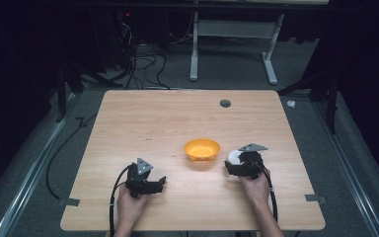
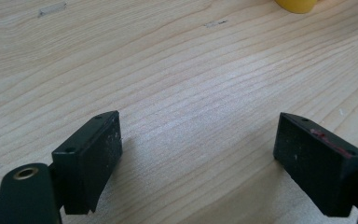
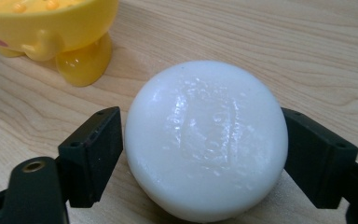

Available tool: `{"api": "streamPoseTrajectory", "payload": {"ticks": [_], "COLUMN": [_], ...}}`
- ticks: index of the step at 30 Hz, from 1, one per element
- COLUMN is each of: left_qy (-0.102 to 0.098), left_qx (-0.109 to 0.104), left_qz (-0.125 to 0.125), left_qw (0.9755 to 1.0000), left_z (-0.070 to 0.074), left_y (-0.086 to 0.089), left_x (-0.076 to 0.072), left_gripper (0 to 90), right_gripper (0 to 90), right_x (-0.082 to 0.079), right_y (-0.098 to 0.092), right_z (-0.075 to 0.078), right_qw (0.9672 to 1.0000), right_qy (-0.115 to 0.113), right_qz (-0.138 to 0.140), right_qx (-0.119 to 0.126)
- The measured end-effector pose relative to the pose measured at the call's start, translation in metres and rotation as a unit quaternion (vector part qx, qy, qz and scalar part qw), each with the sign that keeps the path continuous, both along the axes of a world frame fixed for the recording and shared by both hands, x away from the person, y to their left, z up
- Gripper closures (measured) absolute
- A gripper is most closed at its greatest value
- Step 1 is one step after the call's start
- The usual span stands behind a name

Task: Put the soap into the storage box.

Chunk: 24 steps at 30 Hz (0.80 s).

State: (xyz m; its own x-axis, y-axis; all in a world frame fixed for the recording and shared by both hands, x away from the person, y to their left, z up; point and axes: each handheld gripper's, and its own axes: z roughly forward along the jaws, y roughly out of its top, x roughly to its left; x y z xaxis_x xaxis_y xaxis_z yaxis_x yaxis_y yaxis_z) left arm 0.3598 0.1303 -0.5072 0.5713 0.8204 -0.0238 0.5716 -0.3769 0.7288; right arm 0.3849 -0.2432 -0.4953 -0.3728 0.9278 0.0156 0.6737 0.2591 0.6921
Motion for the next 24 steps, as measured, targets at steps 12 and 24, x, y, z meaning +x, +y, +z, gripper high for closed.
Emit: {"api": "streamPoseTrajectory", "payload": {"ticks": [12, 24], "left_qy": [0.0, 0.0], "left_qx": [0.0, 0.0], "left_qz": [0.0, 0.0], "left_qw": [1.0, 1.0], "left_z": [0.0, 0.0], "left_y": [0.0, 0.0], "left_x": [0.0, 0.0], "left_gripper": [15.7, 15.7], "right_gripper": [25.0, 25.1], "right_x": [-0.002, -0.005], "right_y": [0.0, -0.004], "right_z": [-0.002, 0.011], "right_qw": [1.0, 0.9999], "right_qy": [-0.001, -0.015], "right_qz": [-0.004, -0.001], "right_qx": [-0.009, 0.006]}}
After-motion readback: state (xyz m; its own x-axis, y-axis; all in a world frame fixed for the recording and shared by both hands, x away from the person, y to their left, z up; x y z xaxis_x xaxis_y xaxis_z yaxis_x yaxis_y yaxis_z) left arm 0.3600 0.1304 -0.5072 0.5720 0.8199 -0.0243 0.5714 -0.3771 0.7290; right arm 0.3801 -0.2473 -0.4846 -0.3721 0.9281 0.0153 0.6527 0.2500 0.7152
